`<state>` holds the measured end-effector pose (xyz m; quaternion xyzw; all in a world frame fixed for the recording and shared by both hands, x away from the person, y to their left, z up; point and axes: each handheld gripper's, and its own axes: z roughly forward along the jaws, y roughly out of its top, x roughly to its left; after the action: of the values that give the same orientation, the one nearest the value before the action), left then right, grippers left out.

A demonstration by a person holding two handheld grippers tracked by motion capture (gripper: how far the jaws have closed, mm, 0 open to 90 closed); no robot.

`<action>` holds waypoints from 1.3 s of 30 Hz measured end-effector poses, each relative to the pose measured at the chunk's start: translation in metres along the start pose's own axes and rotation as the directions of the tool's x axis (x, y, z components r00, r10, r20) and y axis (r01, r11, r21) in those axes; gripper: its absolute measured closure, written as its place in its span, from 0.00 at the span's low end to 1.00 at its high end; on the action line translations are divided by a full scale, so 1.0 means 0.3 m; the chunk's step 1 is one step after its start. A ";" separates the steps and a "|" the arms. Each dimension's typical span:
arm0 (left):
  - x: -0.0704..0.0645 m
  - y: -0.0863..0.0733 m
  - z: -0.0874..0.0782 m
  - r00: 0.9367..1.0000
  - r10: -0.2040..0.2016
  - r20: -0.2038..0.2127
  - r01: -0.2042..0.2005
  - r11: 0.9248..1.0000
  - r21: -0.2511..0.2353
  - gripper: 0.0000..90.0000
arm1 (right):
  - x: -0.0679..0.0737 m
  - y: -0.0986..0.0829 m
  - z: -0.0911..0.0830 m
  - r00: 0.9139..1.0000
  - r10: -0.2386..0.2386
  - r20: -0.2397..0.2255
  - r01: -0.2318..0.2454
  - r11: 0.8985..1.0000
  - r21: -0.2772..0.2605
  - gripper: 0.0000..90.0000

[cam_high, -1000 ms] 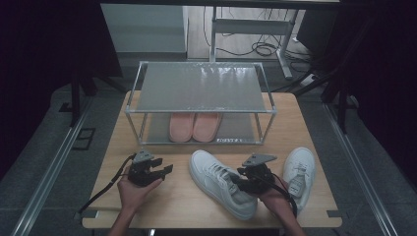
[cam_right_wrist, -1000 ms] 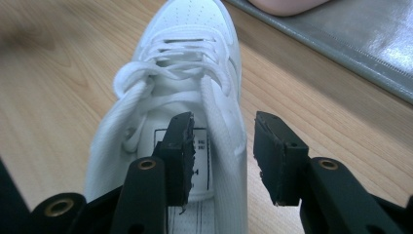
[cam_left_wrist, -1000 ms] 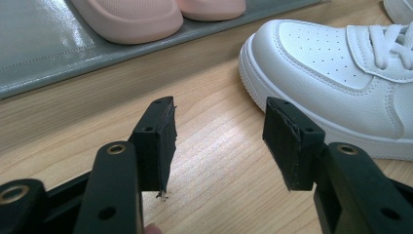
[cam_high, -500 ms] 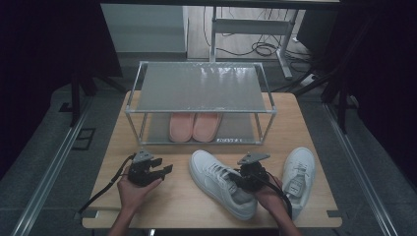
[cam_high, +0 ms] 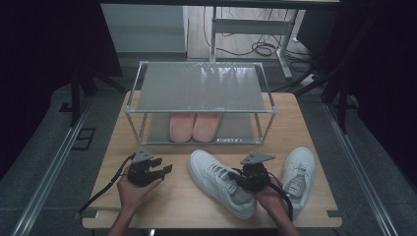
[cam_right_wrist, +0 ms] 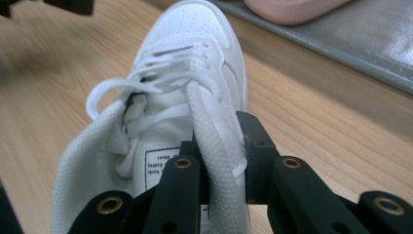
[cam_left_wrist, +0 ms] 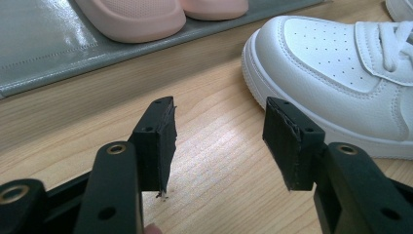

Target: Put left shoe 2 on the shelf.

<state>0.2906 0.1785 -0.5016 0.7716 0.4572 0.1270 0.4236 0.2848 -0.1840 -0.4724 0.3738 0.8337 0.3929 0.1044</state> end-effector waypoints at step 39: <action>0.004 -0.002 -0.002 1.000 -0.005 -0.004 0.005 1.000 -0.001 0.52 | 0.002 0.023 -0.072 0.998 0.010 -0.057 -0.019 0.985 -0.169 0.89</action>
<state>0.2905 0.1800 -0.5019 0.7700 0.4597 0.1278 0.4236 0.2780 -0.1931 -0.4529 0.3585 0.7971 0.4734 0.1094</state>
